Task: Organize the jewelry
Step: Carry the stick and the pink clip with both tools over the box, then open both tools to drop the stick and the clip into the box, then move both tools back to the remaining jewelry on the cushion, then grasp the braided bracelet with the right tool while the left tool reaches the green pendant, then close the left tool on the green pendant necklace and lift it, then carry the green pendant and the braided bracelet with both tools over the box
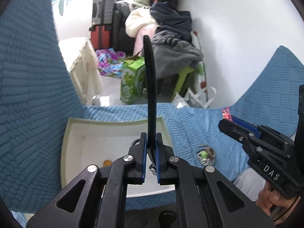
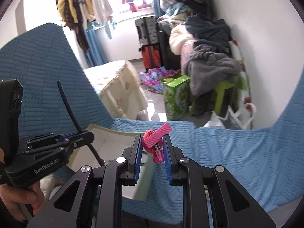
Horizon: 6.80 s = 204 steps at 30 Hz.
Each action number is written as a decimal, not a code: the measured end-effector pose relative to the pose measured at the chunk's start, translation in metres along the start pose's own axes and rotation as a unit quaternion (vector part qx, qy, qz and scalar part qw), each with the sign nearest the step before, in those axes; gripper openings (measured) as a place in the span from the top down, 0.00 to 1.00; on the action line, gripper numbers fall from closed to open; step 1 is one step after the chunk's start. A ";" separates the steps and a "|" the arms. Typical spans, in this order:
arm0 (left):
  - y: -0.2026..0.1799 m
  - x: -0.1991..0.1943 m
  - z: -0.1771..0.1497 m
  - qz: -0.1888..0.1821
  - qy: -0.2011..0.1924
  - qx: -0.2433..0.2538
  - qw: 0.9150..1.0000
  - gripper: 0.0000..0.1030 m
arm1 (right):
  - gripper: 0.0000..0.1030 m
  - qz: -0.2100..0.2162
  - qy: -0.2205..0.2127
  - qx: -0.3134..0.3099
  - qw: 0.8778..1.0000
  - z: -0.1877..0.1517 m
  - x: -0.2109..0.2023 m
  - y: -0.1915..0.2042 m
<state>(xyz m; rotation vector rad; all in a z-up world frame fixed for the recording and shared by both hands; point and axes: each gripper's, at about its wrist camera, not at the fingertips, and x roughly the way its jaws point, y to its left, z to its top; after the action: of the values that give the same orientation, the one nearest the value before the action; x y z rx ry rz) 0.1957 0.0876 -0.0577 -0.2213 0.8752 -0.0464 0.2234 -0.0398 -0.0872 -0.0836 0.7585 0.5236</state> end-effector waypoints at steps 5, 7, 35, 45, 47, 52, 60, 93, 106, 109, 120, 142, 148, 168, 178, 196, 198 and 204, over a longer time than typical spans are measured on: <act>0.028 0.017 -0.012 0.018 0.019 -0.010 1.000 0.93 | 0.81 0.033 0.015 -0.008 0.999 -0.014 0.032 0.026; 0.038 0.027 -0.017 0.023 0.027 -0.017 0.999 0.93 | 0.81 0.029 0.028 -0.018 0.999 -0.020 0.045 0.035; 0.061 0.024 -0.028 0.050 0.027 -0.067 0.996 0.33 | 0.70 0.022 0.074 -0.033 0.996 -0.033 0.066 0.029; 0.021 -0.040 -0.010 0.031 -0.051 -0.058 0.997 0.33 | 0.59 0.020 -0.011 -0.042 0.999 0.001 -0.017 0.011; 0.012 -0.049 -0.010 0.025 -0.065 -0.058 0.996 0.33 | 0.58 0.018 -0.029 -0.042 0.999 0.004 -0.035 0.005; -0.010 -0.067 -0.011 0.004 -0.090 -0.057 0.994 0.33 | 0.58 0.013 -0.053 -0.038 0.998 0.005 -0.067 -0.007; -0.040 -0.084 -0.018 -0.019 -0.122 -0.056 0.991 0.33 | 0.58 0.000 -0.073 -0.041 0.997 0.000 -0.098 -0.034; -0.152 0.120 -0.104 -0.098 0.060 0.002 0.993 0.67 | 0.86 0.019 0.101 0.083 0.991 -0.134 0.050 -0.211; -0.155 0.173 -0.103 -0.080 0.089 0.010 0.993 0.71 | 0.85 0.044 0.146 0.086 0.985 -0.137 0.096 -0.221; -0.156 0.179 -0.105 -0.078 0.095 0.013 0.992 0.71 | 0.85 0.036 0.159 0.072 0.984 -0.139 0.105 -0.219; -0.156 0.191 -0.102 -0.067 0.098 0.014 0.993 0.71 | 0.93 0.030 0.124 0.072 0.989 -0.133 0.090 -0.222; -0.183 0.214 -0.091 -0.022 0.102 0.077 0.992 0.71 | 0.92 -0.049 0.131 0.076 0.987 -0.138 0.091 -0.237; -0.186 0.214 -0.089 -0.025 0.100 0.076 0.992 0.77 | 0.92 -0.064 0.128 0.057 0.988 -0.141 0.093 -0.231; -0.153 0.163 -0.093 -0.069 0.072 0.024 0.995 0.77 | 0.92 -0.076 0.127 0.051 0.988 -0.147 0.075 -0.204; -0.144 0.122 -0.083 -0.078 0.052 0.013 0.995 0.77 | 0.92 -0.081 0.127 0.063 0.986 -0.150 0.040 -0.180; -0.099 0.004 -0.026 -0.056 -0.014 0.003 0.998 0.77 | 0.92 -0.049 0.044 0.061 0.996 -0.053 -0.040 -0.114; -0.096 -0.008 -0.021 -0.048 -0.024 0.010 0.999 0.77 | 0.92 -0.044 0.034 0.054 0.997 -0.043 -0.045 -0.104; -0.083 -0.041 -0.002 -0.038 -0.059 0.020 0.997 0.77 | 0.92 -0.027 0.008 0.037 0.999 -0.013 -0.060 -0.073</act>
<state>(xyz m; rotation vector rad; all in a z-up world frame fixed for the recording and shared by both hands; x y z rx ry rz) 0.1721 0.0117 -0.0105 -0.2173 0.7473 -0.1212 0.2138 -0.1317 -0.0640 -0.0401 0.7879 0.4435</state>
